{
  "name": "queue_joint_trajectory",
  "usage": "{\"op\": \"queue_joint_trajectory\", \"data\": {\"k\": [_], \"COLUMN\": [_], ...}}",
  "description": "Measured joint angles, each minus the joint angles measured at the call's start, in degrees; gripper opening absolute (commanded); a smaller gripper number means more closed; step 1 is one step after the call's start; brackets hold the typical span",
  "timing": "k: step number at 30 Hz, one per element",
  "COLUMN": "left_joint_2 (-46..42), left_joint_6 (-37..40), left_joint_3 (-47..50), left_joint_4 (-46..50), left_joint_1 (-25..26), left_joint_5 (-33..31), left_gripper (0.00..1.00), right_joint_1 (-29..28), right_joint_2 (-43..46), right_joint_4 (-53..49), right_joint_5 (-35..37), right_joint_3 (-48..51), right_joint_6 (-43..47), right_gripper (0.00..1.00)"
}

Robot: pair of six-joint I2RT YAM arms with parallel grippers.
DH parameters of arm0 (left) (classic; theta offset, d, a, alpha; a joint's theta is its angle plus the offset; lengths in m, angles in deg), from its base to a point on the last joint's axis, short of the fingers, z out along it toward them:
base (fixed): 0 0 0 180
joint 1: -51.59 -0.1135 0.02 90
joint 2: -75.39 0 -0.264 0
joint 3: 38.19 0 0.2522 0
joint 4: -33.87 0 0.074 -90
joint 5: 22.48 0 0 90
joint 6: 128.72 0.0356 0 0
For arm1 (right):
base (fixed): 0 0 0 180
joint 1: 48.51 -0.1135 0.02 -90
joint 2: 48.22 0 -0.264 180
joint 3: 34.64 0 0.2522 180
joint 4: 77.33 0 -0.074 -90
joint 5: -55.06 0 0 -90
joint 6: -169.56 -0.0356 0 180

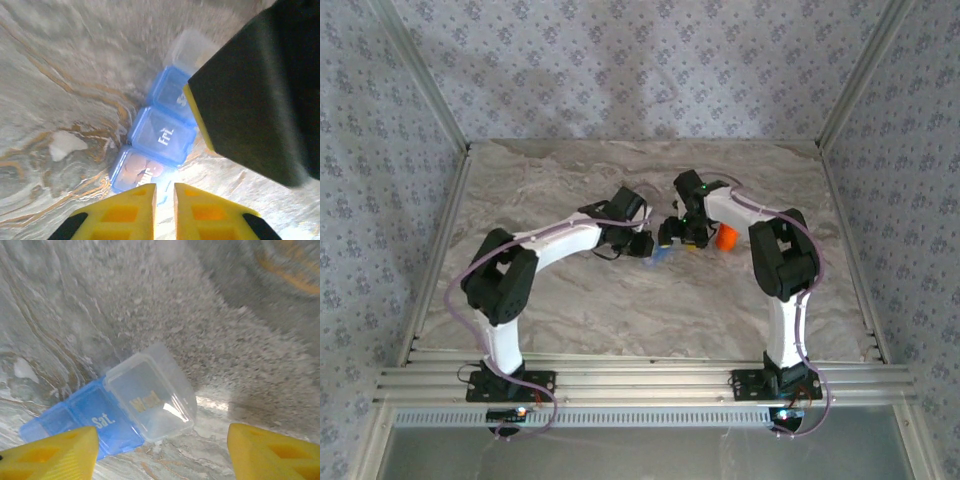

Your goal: Sort the pills into containers

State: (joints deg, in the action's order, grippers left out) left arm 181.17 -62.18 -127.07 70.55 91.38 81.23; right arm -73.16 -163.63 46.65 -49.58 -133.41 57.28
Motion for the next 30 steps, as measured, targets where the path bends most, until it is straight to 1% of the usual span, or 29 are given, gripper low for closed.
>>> {"op": "queue_joint_trajectory", "data": {"k": [3, 4, 6, 9, 10, 11, 13, 15, 18, 21, 25, 28, 30], "left_joint_2": [-4.4, -6.3, -9.7, -14.9, -16.6, -18.2, -20.9, -23.5, -29.4, -36.0, -44.3, -48.7, -52.1], "left_joint_6": [-0.2, -0.3, -0.4, 0.0, 0.1, 0.3, 0.8, 1.5, 3.3, 5.3, 8.0, 10.7, 13.5], "left_joint_3": [0.1, 0.3, 0.7, 2.1, 2.6, 3.3, 4.2, 5.3, 9.3, 16.0, 25.0, 29.9, 34.4], "left_joint_4": [-1.8, -2.7, -4.2, -6.3, -6.6, -6.7, -6.6, -6.7, -8.9, -13.9, -19.6, -22.2, -24.5], "left_joint_1": [-1.4, -2.1, -3.3, -5.2, -5.9, -6.6, -7.8, -9.1, -11.7, -14.3, -19.0, -22.9, -24.5], "left_joint_5": [-0.5, -0.9, -1.7, -3.4, -4.3, -5.2, -6.8, -8.9, -13.2, -18.2, -23.8, -26.8, -28.5], "left_gripper": [0.26, 0.31, 0.43, 0.69, 0.81, 0.98, 0.99, 1.00, 1.00, 0.99, 0.99, 0.99, 1.00], "right_joint_1": [1.0, 1.4, 2.0, 3.0, 3.4, 3.9, 5.4, 7.7, 12.4, 17.4, 24.0, 28.7, 31.8], "right_joint_2": [0.4, 0.9, 2.4, 6.3, 8.1, 9.9, 13.9, 18.2, 24.1, 29.0, 32.4, 33.8, 35.5], "right_joint_4": [-0.8, -1.0, -1.2, -1.2, -1.1, -1.0, -0.7, -0.3, 0.7, 2.0, 2.4, 5.4, 9.4], "right_joint_5": [-0.2, -0.2, -0.3, -0.6, -0.6, -0.7, -0.7, -0.6, 0.1, 1.6, 3.5, 5.5, 7.2], "right_joint_3": [-3.0, -4.1, -5.9, -7.9, -8.2, -8.4, -8.4, -8.4, -8.3, -6.9, -3.8, 2.7, 10.4], "right_joint_6": [-0.7, -1.0, -1.4, -2.3, -2.5, -2.9, -3.3, -3.8, -3.7, -3.6, -3.4, -3.5, -4.5], "right_gripper": [0.73, 0.73, 0.75, 0.82, 0.84, 0.87, 0.92, 1.00, 1.00, 1.00, 1.00, 1.00, 1.00]}}
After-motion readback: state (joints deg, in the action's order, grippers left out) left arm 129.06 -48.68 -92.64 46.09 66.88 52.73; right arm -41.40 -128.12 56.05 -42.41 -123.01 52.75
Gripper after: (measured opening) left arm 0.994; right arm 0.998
